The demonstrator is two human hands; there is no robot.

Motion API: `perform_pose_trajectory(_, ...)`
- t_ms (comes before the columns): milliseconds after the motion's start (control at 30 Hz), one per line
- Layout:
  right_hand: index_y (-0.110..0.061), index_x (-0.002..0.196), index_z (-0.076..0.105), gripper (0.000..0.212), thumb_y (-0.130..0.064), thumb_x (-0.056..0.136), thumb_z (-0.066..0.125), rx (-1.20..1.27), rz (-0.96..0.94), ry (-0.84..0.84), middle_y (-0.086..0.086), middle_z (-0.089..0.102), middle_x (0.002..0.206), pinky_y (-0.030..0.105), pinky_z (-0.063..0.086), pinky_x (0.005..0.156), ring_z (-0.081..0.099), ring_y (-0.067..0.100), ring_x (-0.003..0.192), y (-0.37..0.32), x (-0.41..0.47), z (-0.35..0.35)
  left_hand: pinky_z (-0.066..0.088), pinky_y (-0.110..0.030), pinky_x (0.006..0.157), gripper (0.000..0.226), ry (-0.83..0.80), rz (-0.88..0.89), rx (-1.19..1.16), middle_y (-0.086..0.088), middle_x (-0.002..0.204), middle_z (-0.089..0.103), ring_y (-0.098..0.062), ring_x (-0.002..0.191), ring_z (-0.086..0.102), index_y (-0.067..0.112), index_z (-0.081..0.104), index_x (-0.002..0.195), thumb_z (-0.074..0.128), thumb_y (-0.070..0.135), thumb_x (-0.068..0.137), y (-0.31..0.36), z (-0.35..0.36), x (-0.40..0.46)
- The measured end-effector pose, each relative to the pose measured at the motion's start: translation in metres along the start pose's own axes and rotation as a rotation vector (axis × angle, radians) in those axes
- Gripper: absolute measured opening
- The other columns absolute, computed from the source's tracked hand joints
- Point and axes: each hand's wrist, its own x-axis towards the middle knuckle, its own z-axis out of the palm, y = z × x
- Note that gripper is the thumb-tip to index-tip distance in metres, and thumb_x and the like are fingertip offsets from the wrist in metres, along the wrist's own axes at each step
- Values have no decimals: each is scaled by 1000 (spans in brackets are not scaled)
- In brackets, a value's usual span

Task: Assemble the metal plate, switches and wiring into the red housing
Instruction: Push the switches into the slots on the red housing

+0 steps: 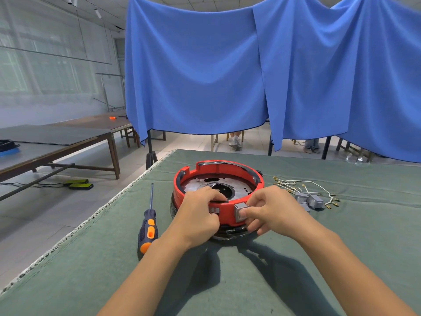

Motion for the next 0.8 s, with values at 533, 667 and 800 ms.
perform_pose_trajectory(533, -39, 103, 58, 24, -41, 82, 70, -153, -225, 87, -26, 46, 104, 27, 45, 80, 51, 1, 87, 18, 6, 0, 53, -24, 75, 53, 362, -322, -252, 6, 76, 70, -14, 85, 65, 23, 68, 66, 35, -18, 64, -12, -11, 5)
perform_pose_trajectory(667, -31, 91, 62, 21, -29, 77, 77, 1, -239, 108, -13, 51, 99, 30, 47, 71, 52, 8, 81, 19, 8, 3, 51, -26, 73, 45, 272, -320, -190, -3, 84, 70, -21, 91, 64, 22, 68, 66, 42, -14, 71, -10, -5, 7)
perform_pose_trajectory(800, -28, 81, 63, 22, -27, 70, 83, 58, -231, 138, -8, 53, 92, 35, 55, 64, 54, 11, 80, 19, 7, 5, 46, -37, 96, 39, 229, -325, -92, -4, 94, 69, -30, 119, 50, 26, 67, 66, 47, -6, 75, -7, -3, 7)
